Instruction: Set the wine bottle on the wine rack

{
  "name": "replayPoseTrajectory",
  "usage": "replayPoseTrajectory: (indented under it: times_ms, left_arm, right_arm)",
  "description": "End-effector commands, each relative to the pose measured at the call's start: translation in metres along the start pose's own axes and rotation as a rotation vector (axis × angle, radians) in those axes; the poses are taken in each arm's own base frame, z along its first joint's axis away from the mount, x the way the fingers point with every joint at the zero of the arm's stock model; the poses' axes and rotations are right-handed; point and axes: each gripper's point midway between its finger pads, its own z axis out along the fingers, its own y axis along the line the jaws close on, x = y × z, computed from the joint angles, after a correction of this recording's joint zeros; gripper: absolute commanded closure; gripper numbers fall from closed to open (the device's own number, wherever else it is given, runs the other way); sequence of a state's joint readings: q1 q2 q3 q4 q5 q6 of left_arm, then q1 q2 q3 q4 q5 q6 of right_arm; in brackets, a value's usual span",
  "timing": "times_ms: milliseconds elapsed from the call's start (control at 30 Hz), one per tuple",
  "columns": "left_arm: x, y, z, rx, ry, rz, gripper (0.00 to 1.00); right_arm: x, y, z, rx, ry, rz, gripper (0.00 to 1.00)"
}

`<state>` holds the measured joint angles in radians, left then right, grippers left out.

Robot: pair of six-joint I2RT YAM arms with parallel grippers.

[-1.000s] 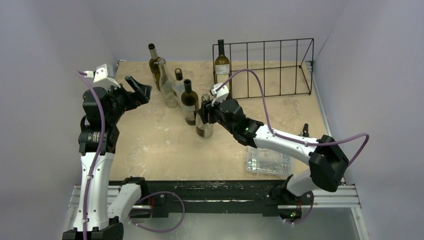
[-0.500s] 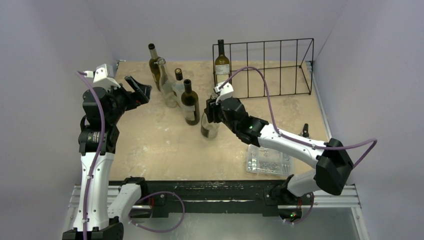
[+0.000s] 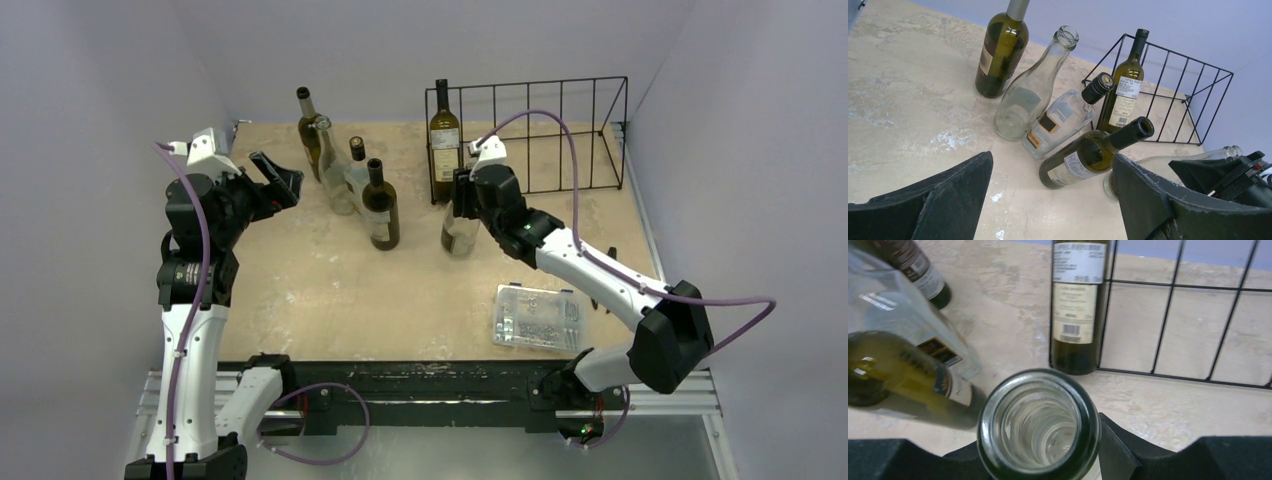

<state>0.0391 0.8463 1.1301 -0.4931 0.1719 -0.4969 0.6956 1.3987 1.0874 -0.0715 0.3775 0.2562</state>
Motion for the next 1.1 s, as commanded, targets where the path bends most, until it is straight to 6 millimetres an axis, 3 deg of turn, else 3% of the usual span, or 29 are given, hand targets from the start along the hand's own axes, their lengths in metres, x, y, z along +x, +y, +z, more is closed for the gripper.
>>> replayPoseTrajectory:
  times_ms: [0,300,633,867,1067]
  left_arm:
    - [-0.011,-0.004,-0.001,0.016,-0.037,0.002,0.11]
    - [-0.01,-0.004,0.001,0.018,-0.03,0.0,0.11]
    - [-0.011,-0.004,-0.001,0.017,-0.036,0.002,0.11]
    - [-0.011,-0.005,-0.002,0.02,-0.039,0.001,0.11]
    - [-0.012,-0.004,-0.002,0.016,-0.04,0.002,0.11]
  right_arm:
    - [-0.124,-0.019,-0.024,0.035,-0.313,0.103,1.0]
    - [-0.165,-0.057,0.002,0.169,-0.338,0.064,1.0]
    - [-0.19,-0.081,0.033,0.251,-0.31,0.037,1.0]
    - [-0.197,-0.09,0.054,0.263,-0.293,0.041,1.0]
    - [-0.19,-0.093,0.077,0.251,-0.255,0.06,1.0]
